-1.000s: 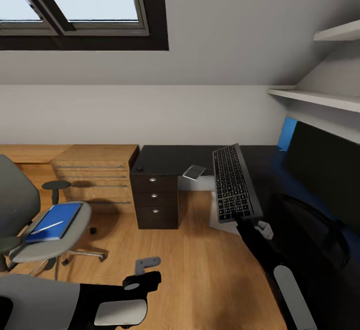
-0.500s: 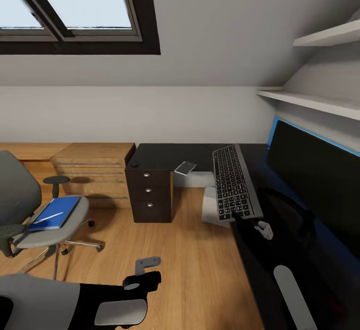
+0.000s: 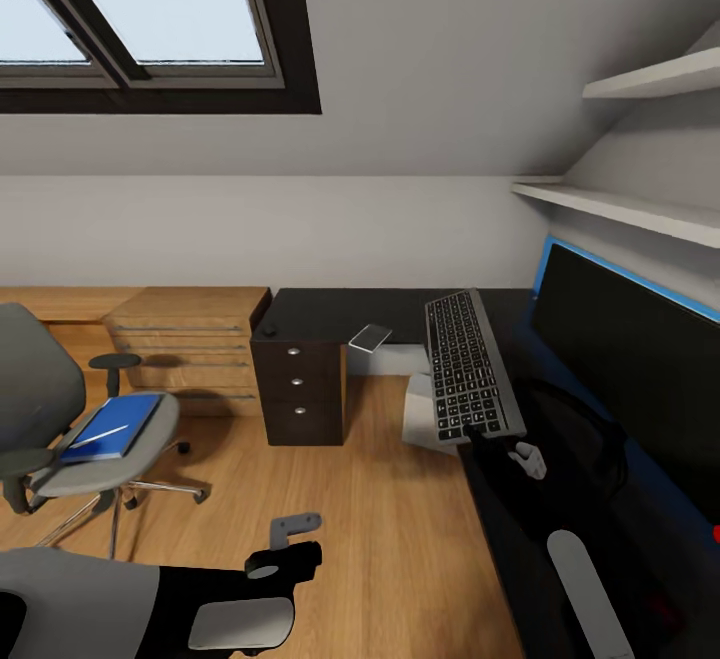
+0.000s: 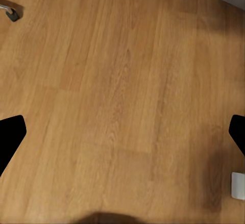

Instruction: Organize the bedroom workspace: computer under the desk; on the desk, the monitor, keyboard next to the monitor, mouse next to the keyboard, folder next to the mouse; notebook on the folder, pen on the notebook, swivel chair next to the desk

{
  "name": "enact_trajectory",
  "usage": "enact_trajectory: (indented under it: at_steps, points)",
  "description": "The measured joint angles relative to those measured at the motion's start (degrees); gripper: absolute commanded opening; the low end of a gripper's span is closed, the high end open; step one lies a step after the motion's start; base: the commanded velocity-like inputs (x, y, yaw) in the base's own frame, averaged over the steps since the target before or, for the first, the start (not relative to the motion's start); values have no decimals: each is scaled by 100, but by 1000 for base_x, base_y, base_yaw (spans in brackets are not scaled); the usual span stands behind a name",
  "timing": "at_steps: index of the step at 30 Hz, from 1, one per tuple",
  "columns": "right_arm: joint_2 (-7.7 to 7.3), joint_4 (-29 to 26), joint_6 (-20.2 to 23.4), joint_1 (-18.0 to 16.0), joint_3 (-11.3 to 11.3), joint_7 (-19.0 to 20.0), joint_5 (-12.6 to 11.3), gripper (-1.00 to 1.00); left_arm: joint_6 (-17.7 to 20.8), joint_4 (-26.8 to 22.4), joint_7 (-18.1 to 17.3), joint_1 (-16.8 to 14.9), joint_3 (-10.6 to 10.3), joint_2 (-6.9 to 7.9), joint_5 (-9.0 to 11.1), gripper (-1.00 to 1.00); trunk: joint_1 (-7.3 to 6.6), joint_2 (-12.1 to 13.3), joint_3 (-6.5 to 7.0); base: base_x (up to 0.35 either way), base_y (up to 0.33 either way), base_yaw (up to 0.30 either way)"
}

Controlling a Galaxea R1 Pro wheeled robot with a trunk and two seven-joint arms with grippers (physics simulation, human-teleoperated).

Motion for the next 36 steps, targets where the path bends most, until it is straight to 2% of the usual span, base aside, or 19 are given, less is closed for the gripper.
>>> enact_trajectory:
  at_steps: [8,18,21,25,31,35,36]
  points:
    - [7,165,-6,0,-6,-1,5,-100,-9,14,0,0,-8,11,0,100,0,2,0,-26,-26,0]
    - [5,446,6,1,-52,-19,11,-100,-9,47,1,1,-7,12,0,100,2,2,0,-202,-220,0]
    - [2,484,11,0,-65,-18,-50,-100,-9,91,-1,1,-7,11,0,100,1,3,1,-136,-125,0]
    - [-17,737,29,-3,-65,-32,-374,-100,-9,112,2,0,-8,12,0,100,0,2,0,-27,-24,0]
    - [-239,996,588,-27,-69,-31,-1052,-100,-9,114,0,0,-12,4,-2,100,-1,2,0,-1,-1,0]
    - [-513,1335,823,-53,-68,-35,-1901,-100,-9,114,0,0,-16,-4,-8,100,-1,2,0,0,0,0]
    - [-545,1372,841,-56,-65,-35,-2027,-100,-9,114,0,0,-16,-5,-8,100,-1,2,0,0,0,0]
